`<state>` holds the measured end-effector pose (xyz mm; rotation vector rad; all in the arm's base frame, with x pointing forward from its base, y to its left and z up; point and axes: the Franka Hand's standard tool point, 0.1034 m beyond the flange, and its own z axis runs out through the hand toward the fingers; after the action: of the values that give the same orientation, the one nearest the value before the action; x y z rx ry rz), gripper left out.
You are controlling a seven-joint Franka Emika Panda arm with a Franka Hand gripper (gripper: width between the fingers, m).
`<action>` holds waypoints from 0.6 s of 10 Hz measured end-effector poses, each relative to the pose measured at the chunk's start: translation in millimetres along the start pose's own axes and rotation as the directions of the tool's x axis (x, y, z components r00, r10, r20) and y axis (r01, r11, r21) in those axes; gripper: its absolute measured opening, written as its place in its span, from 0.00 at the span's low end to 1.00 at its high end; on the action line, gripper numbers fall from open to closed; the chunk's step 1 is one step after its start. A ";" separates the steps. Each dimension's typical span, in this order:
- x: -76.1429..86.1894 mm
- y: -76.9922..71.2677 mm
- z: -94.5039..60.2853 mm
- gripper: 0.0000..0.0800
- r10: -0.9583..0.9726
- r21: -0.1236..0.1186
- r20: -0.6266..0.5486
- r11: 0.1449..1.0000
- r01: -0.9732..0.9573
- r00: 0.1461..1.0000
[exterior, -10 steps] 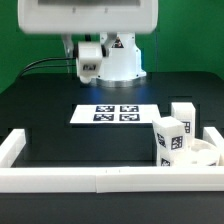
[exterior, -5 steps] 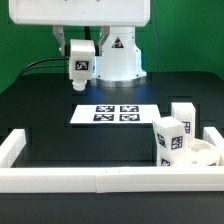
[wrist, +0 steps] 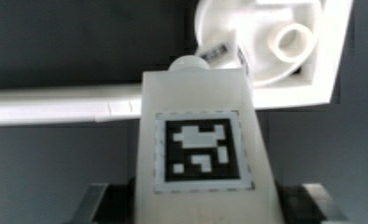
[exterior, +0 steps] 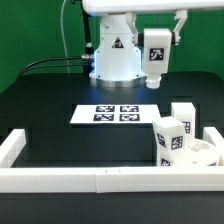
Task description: Assemble stool
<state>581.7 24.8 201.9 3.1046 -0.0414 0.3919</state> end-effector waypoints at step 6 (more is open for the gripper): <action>3.7 -52.7 33.0 0.42 0.091 -0.020 -0.008 0.996 -0.091 0.996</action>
Offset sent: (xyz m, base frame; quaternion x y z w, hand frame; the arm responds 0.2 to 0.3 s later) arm -0.0015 0.0147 -0.0087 -0.1017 -0.0214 -0.0131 0.9945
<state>594.9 76.9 170.4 3.0891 -0.1864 0.4023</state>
